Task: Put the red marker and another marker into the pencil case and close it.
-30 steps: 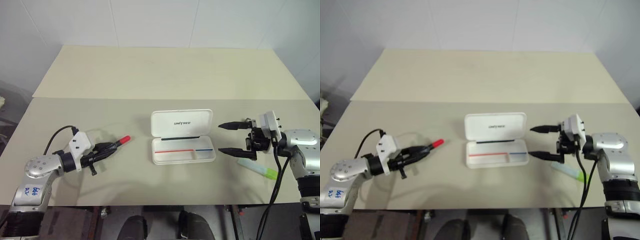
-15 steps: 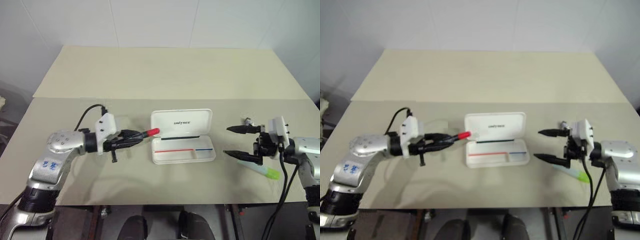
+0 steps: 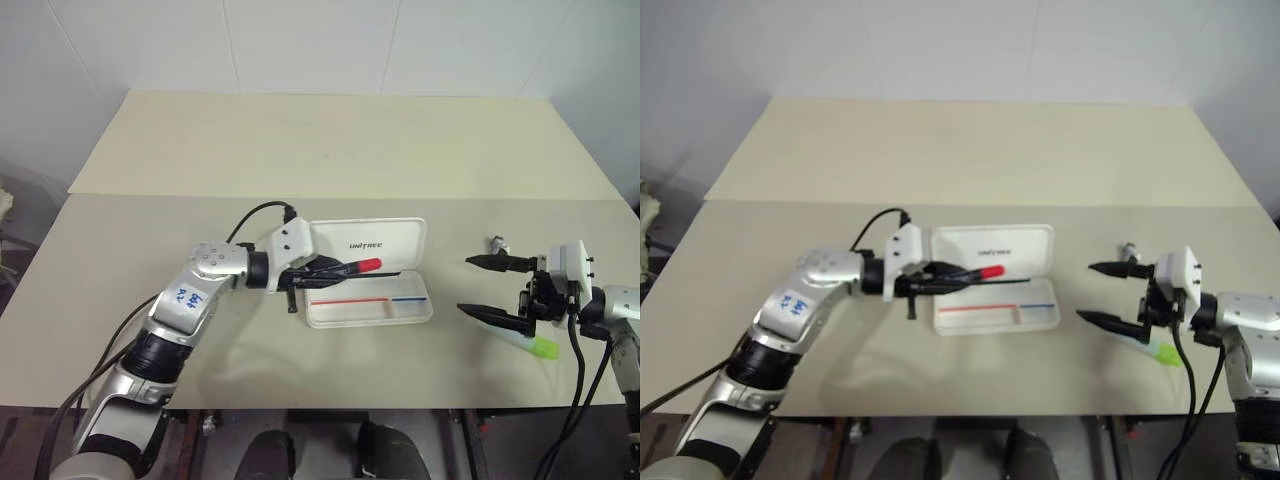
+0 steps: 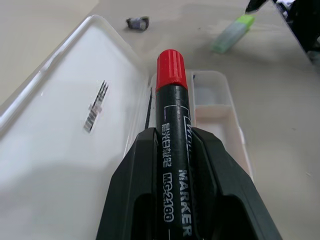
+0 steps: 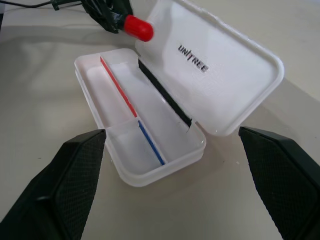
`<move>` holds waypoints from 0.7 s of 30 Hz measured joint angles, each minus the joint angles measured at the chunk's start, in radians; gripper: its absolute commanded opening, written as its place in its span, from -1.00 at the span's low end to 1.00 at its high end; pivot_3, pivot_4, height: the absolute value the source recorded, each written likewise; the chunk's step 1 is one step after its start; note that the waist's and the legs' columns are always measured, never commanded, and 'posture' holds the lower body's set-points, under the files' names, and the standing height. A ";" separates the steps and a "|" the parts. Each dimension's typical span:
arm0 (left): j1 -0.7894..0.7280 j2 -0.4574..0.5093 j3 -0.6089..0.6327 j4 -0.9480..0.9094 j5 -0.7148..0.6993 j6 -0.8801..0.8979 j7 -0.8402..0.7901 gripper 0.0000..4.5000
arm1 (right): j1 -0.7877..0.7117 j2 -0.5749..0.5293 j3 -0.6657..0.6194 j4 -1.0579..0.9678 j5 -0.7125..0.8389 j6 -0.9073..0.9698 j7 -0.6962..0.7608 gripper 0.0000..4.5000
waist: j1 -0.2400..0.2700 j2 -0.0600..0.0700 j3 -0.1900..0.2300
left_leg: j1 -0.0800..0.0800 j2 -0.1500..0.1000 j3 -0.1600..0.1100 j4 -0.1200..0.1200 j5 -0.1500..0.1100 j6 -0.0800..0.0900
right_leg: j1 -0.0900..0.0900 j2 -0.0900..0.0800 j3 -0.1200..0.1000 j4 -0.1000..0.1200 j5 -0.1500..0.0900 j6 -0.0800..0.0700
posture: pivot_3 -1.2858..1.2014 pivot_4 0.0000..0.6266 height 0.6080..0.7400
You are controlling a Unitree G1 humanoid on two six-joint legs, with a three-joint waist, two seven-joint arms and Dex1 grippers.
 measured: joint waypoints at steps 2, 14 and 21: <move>-0.010 -0.019 -0.021 0.008 0.012 0.000 0.003 -0.72 | 0.008 0.000 -0.002 -0.014 0.003 0.003 -0.011 1.00 | -0.002 0.000 0.000 | 0.000 0.000 0.000 0.000 0.000 0.000 | 0.000 0.000 0.000 0.000 0.000 0.000 | 0.03 -0.52 1.00; -0.047 -0.092 -0.072 0.153 0.113 -0.050 0.023 -0.72 | 0.057 0.000 -0.005 -0.093 0.023 0.028 -0.062 1.00 | 0.002 0.000 0.000 | 0.000 0.000 0.000 0.000 0.000 0.000 | 0.000 0.000 0.000 -0.001 0.000 0.000 | 0.03 -0.52 1.00; -0.050 -0.138 -0.074 0.191 0.121 -0.071 0.019 0.16 | 0.072 0.001 -0.005 -0.130 0.030 0.043 -0.086 1.00 | 0.001 0.000 0.000 | -0.001 0.000 0.000 0.000 0.000 0.000 | 0.000 0.000 0.000 -0.001 0.000 0.000 | 0.03 -0.52 1.00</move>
